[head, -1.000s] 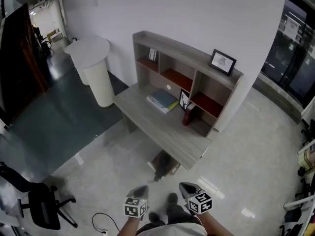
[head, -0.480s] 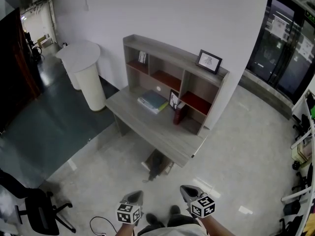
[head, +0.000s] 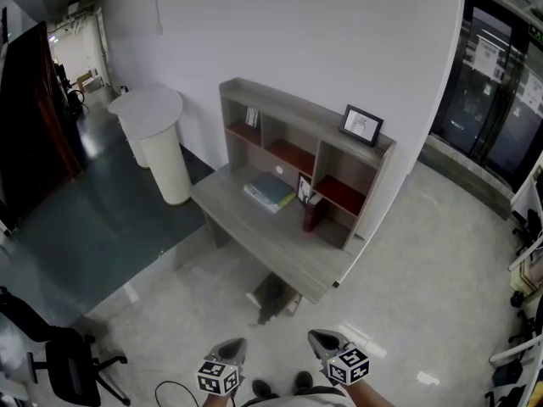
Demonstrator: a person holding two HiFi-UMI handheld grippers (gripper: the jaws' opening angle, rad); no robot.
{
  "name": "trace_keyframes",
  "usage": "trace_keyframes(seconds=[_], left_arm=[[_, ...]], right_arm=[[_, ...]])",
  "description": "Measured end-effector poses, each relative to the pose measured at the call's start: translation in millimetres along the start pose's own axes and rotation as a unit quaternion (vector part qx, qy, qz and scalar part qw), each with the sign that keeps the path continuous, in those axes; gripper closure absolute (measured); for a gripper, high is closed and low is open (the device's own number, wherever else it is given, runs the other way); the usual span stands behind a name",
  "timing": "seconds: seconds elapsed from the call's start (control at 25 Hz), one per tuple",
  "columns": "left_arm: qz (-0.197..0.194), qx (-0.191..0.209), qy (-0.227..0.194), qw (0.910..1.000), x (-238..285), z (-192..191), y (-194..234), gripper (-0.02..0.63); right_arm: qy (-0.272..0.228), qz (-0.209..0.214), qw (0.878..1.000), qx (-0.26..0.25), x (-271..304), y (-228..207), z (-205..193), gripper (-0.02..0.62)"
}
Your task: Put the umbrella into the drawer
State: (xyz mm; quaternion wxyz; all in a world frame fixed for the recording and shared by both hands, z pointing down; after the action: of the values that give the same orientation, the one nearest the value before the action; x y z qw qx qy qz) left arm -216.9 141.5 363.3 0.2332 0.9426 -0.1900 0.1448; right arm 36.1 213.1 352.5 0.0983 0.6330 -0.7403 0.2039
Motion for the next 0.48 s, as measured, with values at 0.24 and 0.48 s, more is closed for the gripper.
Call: trace_keyframes(seconds=[0.24, 0.48], left_arm=[[0.010, -0.001, -0.008, 0.9999, -3, 1, -3, 0.604], [0.020, 0.001, -0.021, 0.9996, -6, 8, -5, 0.604]], right_arm=[[-0.010, 0.002, 1.000, 0.002, -5, -11, 7, 0.591], [-0.012, 0.001, 1.000, 0.009, -9, -19, 7, 0.591]])
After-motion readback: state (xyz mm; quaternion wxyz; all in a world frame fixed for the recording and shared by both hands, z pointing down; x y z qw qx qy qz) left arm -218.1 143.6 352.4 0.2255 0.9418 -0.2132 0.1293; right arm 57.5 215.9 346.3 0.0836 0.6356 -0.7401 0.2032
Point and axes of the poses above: the fingertips, and each gripper's own axes: x forward along the fingers, y to its left, z out of its top, the point moved 7 cm from there along -x, backward along the fingers, and after that the axes turned 15 degrees about -z, right-handed, at the moved point
